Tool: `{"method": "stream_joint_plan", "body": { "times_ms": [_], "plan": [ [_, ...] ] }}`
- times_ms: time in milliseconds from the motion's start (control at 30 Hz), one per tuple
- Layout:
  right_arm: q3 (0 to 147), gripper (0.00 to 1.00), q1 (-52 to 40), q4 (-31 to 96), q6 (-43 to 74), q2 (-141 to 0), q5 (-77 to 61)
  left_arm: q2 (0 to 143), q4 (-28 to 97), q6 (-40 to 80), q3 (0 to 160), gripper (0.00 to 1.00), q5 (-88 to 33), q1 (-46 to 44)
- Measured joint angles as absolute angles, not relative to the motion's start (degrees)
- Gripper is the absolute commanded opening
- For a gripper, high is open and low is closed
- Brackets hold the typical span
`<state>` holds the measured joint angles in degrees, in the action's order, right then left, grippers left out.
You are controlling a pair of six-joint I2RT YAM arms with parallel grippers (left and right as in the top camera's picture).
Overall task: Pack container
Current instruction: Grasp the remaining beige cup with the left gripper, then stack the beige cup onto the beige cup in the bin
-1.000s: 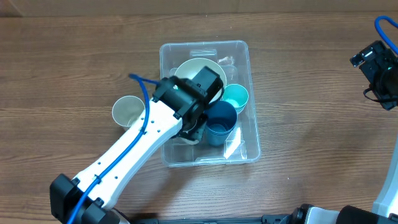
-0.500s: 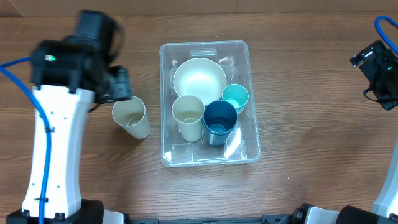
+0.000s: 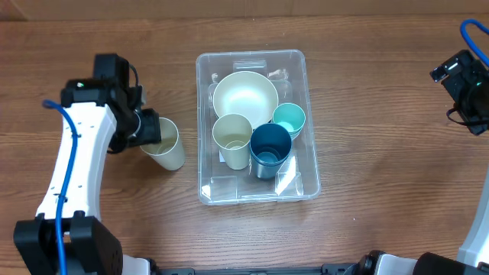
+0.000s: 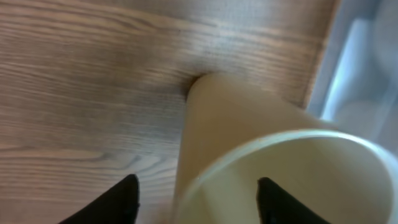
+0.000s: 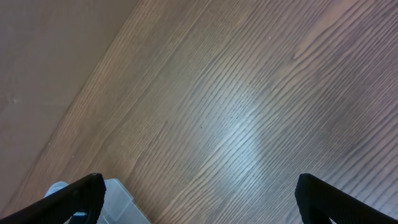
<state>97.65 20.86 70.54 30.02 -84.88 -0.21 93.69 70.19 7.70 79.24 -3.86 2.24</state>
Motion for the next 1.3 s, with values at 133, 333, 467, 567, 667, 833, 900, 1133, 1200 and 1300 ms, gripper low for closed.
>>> {"method": "stream_joint_plan", "body": {
  "times_ms": [133,333,467,567,667,833,900,1133,1200,1300],
  "plan": [
    [97.65,1.0,20.86,70.54,30.02,-84.88,-0.19,94.21,67.83,8.82,76.03,0.04,-3.68,2.24],
    [97.65,1.0,20.86,70.54,30.04,-84.88,-0.21,95.0,74.35,9.04,81.84,0.04,-3.2,2.24],
    [97.6,1.0,20.86,70.54,29.98,-84.88,-0.21,95.37,85.08,9.06,100.05,0.04,-3.29,2.24],
    [97.56,1.0,20.86,70.57,30.0,-84.88,-0.19,95.39,92.75,9.02,115.46,0.04,-4.01,1.41],
    [97.54,1.0,20.84,70.52,30.02,-84.88,-0.21,94.39,96.49,9.02,126.98,0.04,-5.02,-3.55],
    [97.54,1.0,20.86,70.52,30.04,-84.88,-0.21,93.65,96.71,9.04,129.62,0.04,-4.19,-19.11],
    [97.54,1.0,20.86,70.54,30.02,-84.88,-0.21,93.82,96.71,9.47,128.99,0.04,-1.45,-23.31],
    [97.54,1.0,20.86,70.54,30.04,-84.88,-0.21,95.98,95.98,10.59,123.79,0.06,2.24,-25.52],
    [97.54,1.0,20.86,70.54,30.02,-84.88,-0.19,97.95,94.87,10.59,121.19,0.09,2.33,-25.63],
    [97.54,1.0,20.84,70.52,30.02,-84.88,-0.21,100.51,93.97,10.15,118.96,0.18,1.67,-26.74]
  ]
}}
